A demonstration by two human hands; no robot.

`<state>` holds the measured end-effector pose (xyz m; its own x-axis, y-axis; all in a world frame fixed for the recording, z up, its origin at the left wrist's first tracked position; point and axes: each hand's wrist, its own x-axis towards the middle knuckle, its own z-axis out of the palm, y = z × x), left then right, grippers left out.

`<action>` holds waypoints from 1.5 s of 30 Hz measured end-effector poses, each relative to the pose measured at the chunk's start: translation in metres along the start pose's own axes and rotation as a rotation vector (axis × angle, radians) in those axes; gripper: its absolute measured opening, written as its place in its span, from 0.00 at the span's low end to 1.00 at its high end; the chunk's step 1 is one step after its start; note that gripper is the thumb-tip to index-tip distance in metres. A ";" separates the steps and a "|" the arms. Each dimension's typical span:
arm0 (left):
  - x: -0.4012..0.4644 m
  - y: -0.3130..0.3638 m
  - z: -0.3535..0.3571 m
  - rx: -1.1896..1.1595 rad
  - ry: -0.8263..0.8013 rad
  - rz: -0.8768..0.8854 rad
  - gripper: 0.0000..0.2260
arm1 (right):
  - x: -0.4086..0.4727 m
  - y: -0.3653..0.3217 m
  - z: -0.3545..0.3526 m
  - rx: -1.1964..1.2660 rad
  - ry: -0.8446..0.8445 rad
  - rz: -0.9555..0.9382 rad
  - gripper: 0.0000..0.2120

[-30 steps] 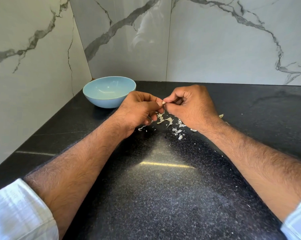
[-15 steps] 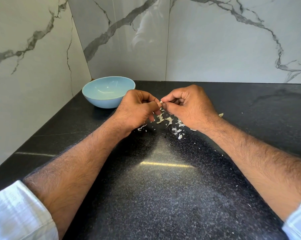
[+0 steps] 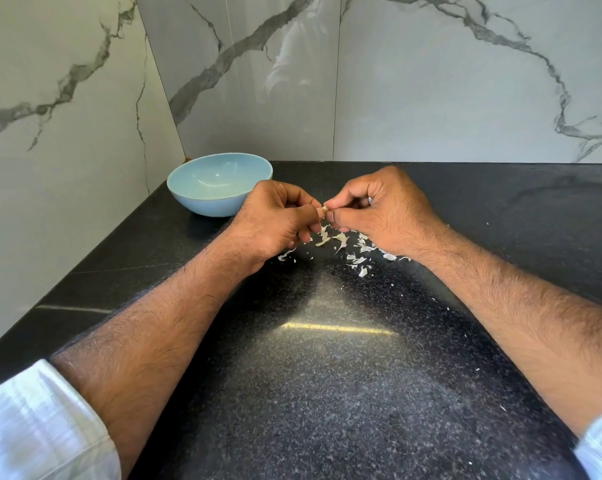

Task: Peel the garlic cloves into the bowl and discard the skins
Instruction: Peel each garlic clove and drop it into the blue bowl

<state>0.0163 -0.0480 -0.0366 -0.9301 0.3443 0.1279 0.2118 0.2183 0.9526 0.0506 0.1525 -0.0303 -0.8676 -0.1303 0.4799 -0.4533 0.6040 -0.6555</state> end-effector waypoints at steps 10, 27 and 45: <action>-0.002 0.007 0.003 -0.006 0.026 0.018 0.06 | 0.002 0.001 0.000 0.213 -0.057 0.080 0.06; -0.005 0.014 0.002 -0.099 0.025 0.004 0.05 | 0.002 -0.008 0.009 0.524 -0.085 0.317 0.06; 0.000 0.004 -0.005 0.069 0.141 0.224 0.03 | 0.005 -0.014 -0.007 0.928 -0.036 0.502 0.08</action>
<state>0.0154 -0.0511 -0.0315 -0.8893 0.2618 0.3749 0.4323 0.2145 0.8758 0.0540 0.1491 -0.0150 -0.9976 -0.0648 0.0225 -0.0062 -0.2412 -0.9705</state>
